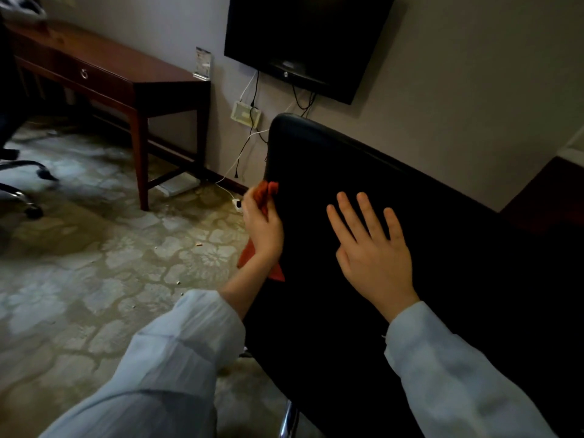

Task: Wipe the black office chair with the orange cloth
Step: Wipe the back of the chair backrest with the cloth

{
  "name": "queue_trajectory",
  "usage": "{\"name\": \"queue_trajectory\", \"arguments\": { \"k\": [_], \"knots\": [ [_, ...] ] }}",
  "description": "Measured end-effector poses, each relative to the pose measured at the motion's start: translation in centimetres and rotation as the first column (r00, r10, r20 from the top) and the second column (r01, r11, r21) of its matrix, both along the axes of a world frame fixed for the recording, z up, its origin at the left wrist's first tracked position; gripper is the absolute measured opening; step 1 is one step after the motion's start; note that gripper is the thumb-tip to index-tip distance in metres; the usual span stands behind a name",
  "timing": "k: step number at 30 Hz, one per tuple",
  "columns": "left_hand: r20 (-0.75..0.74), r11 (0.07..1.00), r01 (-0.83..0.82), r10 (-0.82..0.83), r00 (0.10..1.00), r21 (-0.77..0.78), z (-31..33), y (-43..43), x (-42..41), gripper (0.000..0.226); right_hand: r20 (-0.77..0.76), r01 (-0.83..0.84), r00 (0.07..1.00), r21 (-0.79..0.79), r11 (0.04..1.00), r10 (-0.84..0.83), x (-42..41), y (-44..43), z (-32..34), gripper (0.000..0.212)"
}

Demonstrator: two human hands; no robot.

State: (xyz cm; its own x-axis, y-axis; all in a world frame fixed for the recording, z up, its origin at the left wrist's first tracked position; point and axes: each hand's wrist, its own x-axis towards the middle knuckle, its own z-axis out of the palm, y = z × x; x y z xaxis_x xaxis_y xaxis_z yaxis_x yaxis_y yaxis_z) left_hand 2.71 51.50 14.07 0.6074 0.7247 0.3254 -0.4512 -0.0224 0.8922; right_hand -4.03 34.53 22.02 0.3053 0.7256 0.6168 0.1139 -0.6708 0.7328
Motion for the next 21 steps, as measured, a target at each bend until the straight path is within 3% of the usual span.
{"name": "queue_trajectory", "arguments": {
  "k": [4,9,12,15,17,19,21],
  "knots": [
    [-0.144,0.988,0.138,-0.146,0.979,-0.064,-3.6,-2.2,-1.9,0.018,-0.056,0.016,0.998,-0.030,0.999,-0.018,0.0,0.5,-0.3,0.055],
    [0.141,0.992,0.073,-0.086,0.986,0.099,1.8,-2.8,-1.3,0.021,-0.092,0.047,0.994,-0.060,0.997,-0.053,0.4,0.7,-0.4,0.056],
    [0.223,0.995,0.045,-0.063,0.973,0.085,3.6,-1.0,0.4,0.020,-0.108,0.044,0.993,-0.051,0.998,-0.049,0.5,0.7,-0.4,0.055],
    [-0.017,0.998,-0.025,0.025,1.000,-0.051,1.7,2.0,3.4,0.020,-0.137,0.046,0.989,-0.064,0.997,-0.054,0.5,1.1,-0.4,0.055],
    [-0.206,0.990,-0.010,-0.019,0.978,-0.137,-0.7,3.3,4.4,0.023,-0.154,0.060,0.985,-0.083,0.995,-0.072,0.6,1.6,-0.3,0.055],
    [-0.278,0.980,0.065,-0.116,0.953,-0.189,-3.1,2.7,3.7,0.023,-0.170,0.085,0.980,-0.097,0.992,-0.101,0.7,2.2,-0.3,0.058],
    [-0.240,0.959,0.163,-0.220,0.946,-0.234,-4.5,0.6,2.1,0.018,-0.167,0.118,0.977,-0.111,0.987,-0.135,0.9,2.6,-0.2,0.061]
  ]
}}
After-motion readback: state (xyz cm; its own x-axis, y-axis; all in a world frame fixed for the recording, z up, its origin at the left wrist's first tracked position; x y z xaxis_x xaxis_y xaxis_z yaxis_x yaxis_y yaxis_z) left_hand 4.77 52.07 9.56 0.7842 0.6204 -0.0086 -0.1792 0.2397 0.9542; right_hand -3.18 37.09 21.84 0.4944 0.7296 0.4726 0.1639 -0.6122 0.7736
